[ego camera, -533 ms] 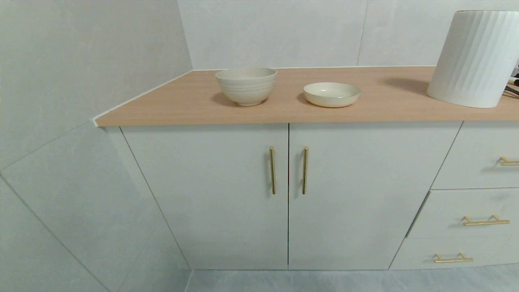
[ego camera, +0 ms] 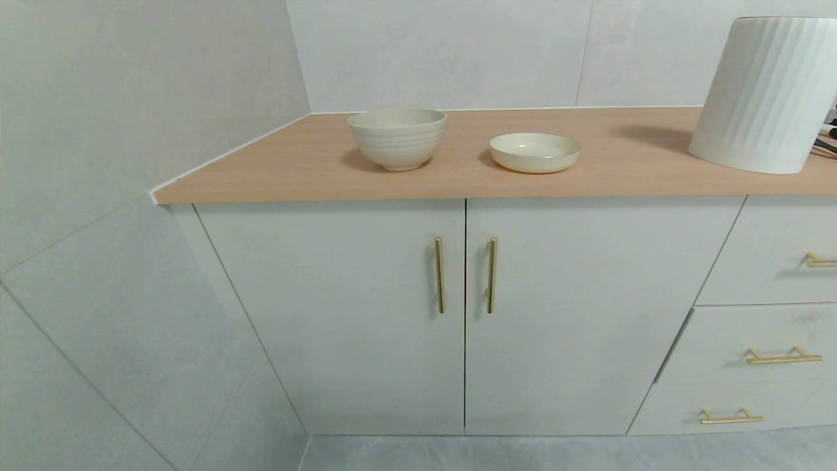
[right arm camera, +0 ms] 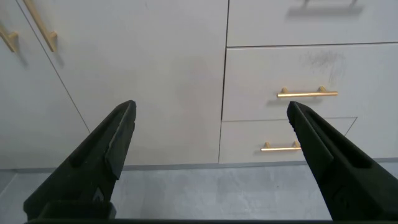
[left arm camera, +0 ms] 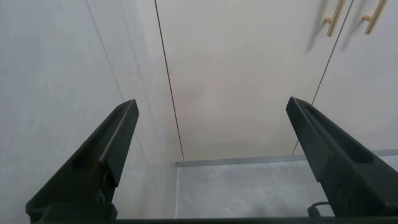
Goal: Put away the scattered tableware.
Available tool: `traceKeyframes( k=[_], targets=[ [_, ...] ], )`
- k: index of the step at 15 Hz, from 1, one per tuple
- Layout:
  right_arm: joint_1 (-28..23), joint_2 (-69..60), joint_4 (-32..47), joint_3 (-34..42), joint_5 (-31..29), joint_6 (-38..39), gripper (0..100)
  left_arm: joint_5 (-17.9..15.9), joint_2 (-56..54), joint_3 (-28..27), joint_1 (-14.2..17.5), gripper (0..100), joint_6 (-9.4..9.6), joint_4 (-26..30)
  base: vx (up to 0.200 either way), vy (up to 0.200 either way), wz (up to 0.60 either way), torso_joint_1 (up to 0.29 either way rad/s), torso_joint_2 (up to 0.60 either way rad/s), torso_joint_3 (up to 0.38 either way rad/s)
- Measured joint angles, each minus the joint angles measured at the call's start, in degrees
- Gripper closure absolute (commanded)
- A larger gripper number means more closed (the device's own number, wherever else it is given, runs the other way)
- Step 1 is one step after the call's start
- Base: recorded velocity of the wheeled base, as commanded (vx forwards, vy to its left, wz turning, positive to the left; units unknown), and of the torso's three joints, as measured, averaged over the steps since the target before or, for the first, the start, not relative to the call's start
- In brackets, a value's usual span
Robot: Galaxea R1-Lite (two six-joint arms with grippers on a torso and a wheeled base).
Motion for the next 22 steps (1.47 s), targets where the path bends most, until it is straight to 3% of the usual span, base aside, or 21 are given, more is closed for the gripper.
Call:
traceKeyframes(
  k=[6,9,12,16,20,22],
  targets=[
    [0.0,0.1,-0.2,-0.5,0.2,-1.6,0,0.0,0.0,0.0,0.0,0,-0.01,0.0,0.000,0.000,0.00,0.000,0.00,0.000],
    [0.6,5.0,0.4,-8.2,3.5,-1.4,0,0.0,0.0,0.0,0.0,0,0.00,0.0,0.000,0.000,0.00,0.000,0.00,0.000],
    [1.8,22.1,0.2,-16.7,9.8,-1.0,0,0.0,0.0,0.0,0.0,0,0.00,0.0,0.000,0.000,0.00,0.000,0.00,0.000],
    [10.8,51.9,-3.8,-31.2,14.4,2.0,0,0.0,0.0,0.0,0.0,0,0.00,0.0,0.000,0.000,0.00,0.000,0.00,0.000],
    [25.0,76.8,-14.3,-45.5,18.0,12.4,0,0.0,0.0,0.0,0.0,0,0.00,0.0,0.000,0.000,0.00,0.000,0.00,0.000],
    [29.2,85.7,-17.4,-50.6,21.6,16.7,0,0.0,0.0,0.0,0.0,0,0.00,0.0,0.000,0.000,0.00,0.000,0.00,0.000]
  ],
)
